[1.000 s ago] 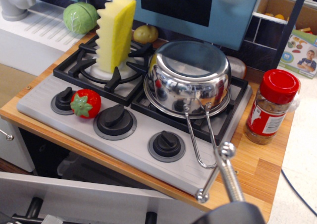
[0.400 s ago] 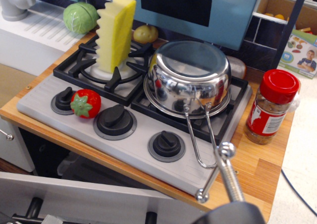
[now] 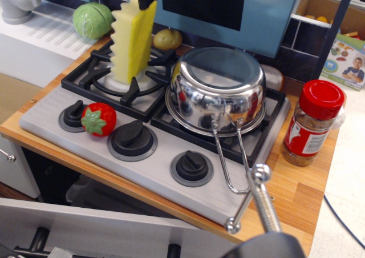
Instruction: Wipe pot with sponge
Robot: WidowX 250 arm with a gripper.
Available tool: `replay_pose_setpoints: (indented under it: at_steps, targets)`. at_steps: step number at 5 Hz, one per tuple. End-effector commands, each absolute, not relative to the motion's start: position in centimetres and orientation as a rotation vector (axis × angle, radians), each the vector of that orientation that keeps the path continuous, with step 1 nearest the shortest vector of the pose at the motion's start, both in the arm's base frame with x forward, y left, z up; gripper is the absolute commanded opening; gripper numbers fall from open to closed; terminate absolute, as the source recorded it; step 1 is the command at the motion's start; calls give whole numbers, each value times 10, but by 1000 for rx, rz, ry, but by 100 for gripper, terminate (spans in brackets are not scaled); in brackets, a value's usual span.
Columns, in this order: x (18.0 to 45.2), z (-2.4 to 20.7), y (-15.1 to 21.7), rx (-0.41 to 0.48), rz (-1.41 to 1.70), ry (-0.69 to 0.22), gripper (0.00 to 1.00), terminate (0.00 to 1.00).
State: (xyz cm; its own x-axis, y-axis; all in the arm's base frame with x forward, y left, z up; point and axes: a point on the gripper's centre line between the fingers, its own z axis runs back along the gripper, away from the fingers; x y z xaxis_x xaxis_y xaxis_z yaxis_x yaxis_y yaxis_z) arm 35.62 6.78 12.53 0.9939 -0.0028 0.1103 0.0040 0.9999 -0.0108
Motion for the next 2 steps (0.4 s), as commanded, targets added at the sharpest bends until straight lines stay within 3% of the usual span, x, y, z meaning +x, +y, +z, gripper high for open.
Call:
replay_pose_setpoints:
  at_steps: [1,2]
  targets:
    - [364,116,65,4,24,-147,100,0]
    - [364,112,69,11,44,-148,0,0]
